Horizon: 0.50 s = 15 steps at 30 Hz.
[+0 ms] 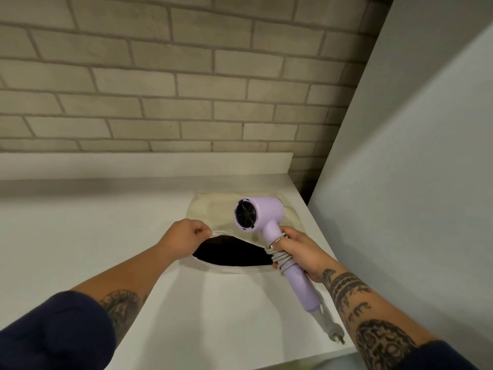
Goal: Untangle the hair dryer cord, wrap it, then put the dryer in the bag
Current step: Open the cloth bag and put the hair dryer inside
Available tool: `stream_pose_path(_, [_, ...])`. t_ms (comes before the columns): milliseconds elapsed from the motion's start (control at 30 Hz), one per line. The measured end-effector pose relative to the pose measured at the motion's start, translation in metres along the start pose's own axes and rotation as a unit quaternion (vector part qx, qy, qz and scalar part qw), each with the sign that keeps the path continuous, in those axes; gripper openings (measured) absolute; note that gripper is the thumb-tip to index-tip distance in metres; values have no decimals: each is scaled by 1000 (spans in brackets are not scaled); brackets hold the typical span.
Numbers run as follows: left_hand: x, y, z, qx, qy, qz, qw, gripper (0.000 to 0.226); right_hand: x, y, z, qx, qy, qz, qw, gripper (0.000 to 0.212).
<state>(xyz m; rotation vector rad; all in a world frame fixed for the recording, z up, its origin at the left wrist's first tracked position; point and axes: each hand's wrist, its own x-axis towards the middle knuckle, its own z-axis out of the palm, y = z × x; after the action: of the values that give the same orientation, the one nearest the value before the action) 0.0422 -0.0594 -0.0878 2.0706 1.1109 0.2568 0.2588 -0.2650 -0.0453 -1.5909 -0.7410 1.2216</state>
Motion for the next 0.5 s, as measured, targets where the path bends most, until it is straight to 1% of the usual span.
stream_pose_path(67, [0, 9, -4, -80, 9, -16, 997, 15, -3, -5, 1, -20, -37, -8, 999, 39])
stream_pose_path(167, [1, 19, -7, -153, 19, -40, 987, 14, -5, -8, -1, -55, -102, 2, 993, 48])
stream_pose_path(300, [2, 22, -8, -224, 18, -55, 973, 13, -3, -4, 0, -150, -171, 47, 973, 42])
stream_pose_path(367, [2, 22, -10, -239, 19, -53, 969, 13, -2, 0, 5, -192, -167, 73, 964, 40])
stream_pose_path(433, [1, 21, -10, -237, 19, -44, 970, 14, 0, 5, 9, -209, -136, 98, 964, 38])
stream_pose_path(500, [-2, 20, -10, -230, 21, -39, 972, 14, 3, 10, 10, -196, -93, 111, 970, 39])
